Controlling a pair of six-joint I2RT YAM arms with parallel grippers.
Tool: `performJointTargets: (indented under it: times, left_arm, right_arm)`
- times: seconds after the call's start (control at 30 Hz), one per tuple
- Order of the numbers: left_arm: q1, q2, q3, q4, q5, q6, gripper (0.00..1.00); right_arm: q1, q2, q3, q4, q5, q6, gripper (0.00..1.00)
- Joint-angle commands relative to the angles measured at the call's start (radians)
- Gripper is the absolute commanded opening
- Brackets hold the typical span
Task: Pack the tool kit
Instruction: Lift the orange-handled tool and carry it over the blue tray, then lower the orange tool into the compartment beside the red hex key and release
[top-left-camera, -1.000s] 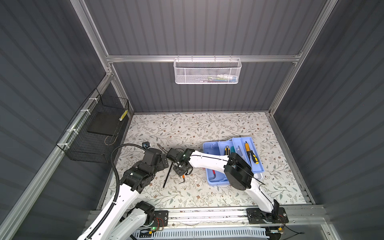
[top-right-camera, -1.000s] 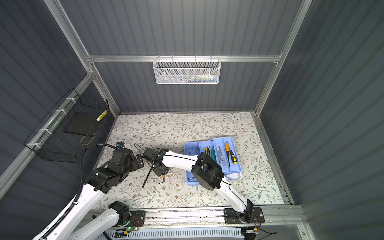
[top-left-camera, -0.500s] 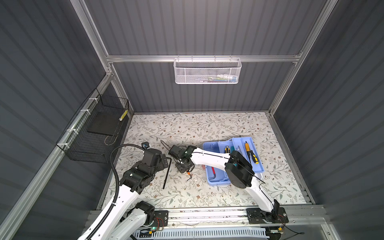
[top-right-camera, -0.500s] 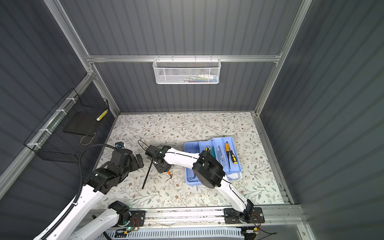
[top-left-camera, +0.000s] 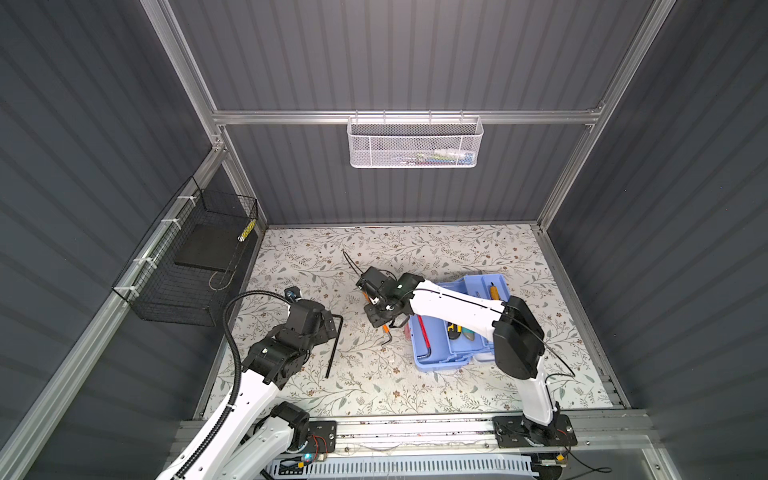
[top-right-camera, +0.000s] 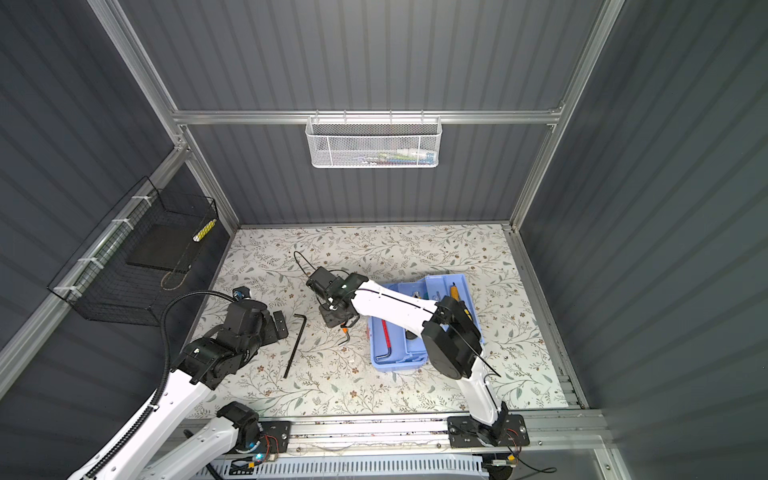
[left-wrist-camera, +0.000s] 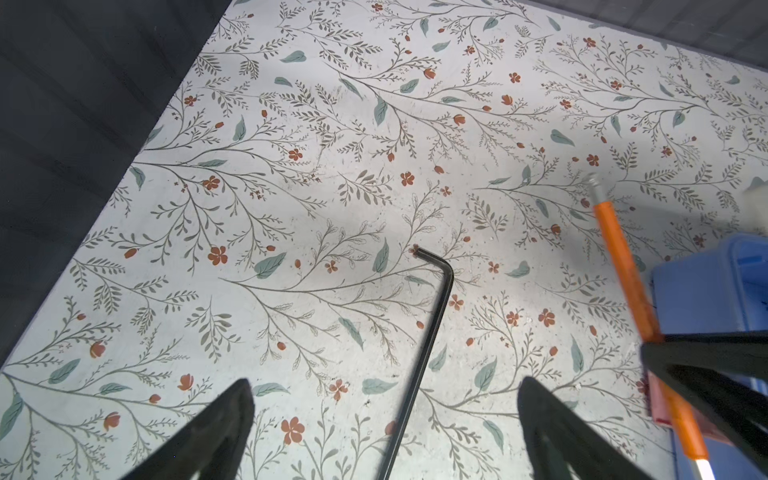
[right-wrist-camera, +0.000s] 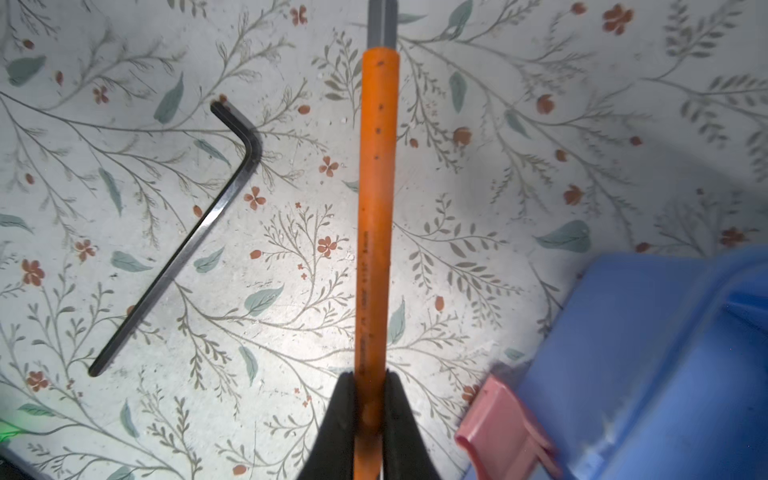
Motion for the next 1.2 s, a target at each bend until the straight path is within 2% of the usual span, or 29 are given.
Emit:
performJointTargets:
  times: [0.0, 0.23, 0.47, 0.8, 1.17]
  left_arm:
    - [0.002, 0.0, -0.009, 0.019, -0.003, -0.012, 0.99]
    - [0.002, 0.003, -0.034, 0.05, 0.012, -0.011, 0.99]
    - [0.002, 0.016, -0.031, 0.059, 0.018, -0.004, 0.99]
    - [0.002, 0.016, -0.033, 0.062, 0.021, -0.002, 0.99]
    - [0.002, 0.018, -0.036, 0.058, 0.018, -0.003, 1.0]
  right_arm:
    - [-0.025, -0.068, -0.058, 0.003, 0.055, 0.031, 0.0]
    - [-0.067, -0.216, -0.217, -0.016, 0.126, 0.065, 0.0]
    - [-0.089, -0.303, -0.345, -0.034, 0.161, 0.105, 0.0]
    - [-0.106, -0.286, -0.391, -0.085, 0.214, 0.111, 0.0]
    - [-0.11, -0.186, -0.365, -0.103, 0.241, 0.08, 0.0]
